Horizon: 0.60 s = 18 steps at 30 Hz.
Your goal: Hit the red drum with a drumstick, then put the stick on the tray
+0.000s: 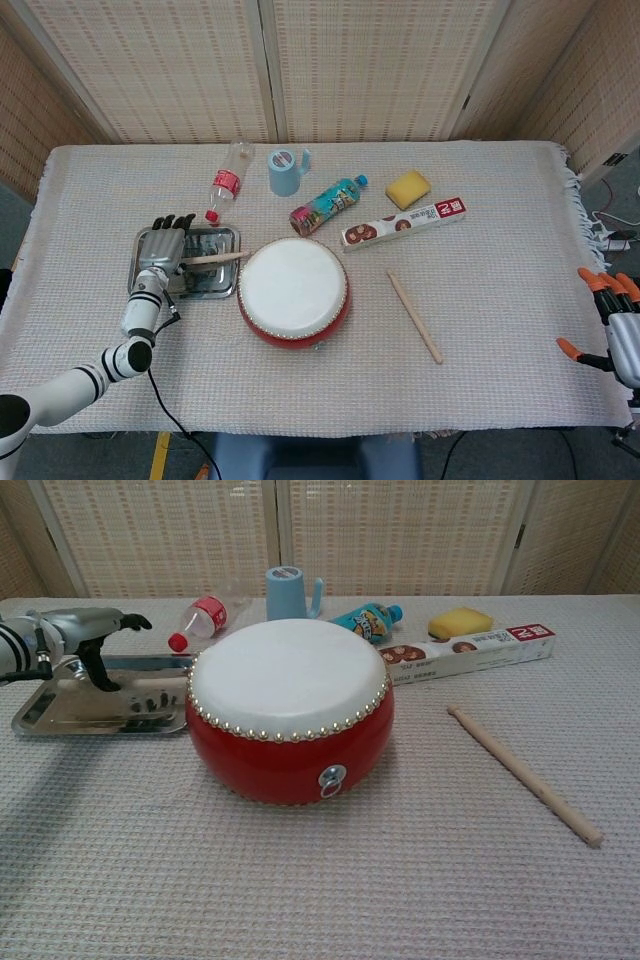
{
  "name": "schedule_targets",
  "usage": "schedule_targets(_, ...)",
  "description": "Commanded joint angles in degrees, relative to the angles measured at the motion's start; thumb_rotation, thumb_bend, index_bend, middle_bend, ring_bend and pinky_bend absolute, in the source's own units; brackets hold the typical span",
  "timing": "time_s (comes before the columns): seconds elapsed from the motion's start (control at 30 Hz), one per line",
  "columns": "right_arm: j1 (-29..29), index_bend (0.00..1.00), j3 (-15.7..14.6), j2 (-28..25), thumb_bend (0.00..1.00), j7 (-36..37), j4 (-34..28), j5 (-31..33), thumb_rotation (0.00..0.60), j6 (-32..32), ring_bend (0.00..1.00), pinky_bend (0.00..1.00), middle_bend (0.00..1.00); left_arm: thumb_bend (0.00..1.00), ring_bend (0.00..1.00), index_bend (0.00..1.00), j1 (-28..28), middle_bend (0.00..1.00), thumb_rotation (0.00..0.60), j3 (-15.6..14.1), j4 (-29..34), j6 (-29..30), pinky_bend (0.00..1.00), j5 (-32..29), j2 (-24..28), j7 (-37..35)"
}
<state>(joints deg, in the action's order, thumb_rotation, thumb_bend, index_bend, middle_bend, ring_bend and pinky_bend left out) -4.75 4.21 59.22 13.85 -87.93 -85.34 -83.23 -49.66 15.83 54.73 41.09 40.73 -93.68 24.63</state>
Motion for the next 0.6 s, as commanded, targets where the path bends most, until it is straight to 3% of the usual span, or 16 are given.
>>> schedule_targets(0.03, 0.03, 0.00, 0.00, 0.01, 0.16, 0.07, 0.04, -0.05, 0.600, -0.07, 0.00, 0.02, 0.11, 0.22, 0.00, 0.00, -0.01, 0.00, 0.600, -0.08, 0.29, -0.05, 0.02, -0.31, 0.24, -0.04)
schedule_targets(0.33, 0.27, 0.00, -0.01, -0.11, 0.16, 0.11, -0.11, -0.16, 0.600, -0.51, 0.00, 0.02, 0.11, 0.21, 0.00, 0.00, 0.09, 0.00, 0.600, -0.26, 1.51, 0.83, 0.01, -0.18, 1.28, -0.66)
schedule_targets(0.6, 0.35, 0.00, 0.18, -0.56, 0.16, 0.25, -0.52, -0.15, 0.600, -0.80, 0.00, 0.02, 0.11, 0.20, 0.00, 0.00, 3.18, 0.00, 0.600, 1.42, 7.78, 6.47, 0.01, 4.42, 5.31, -7.26)
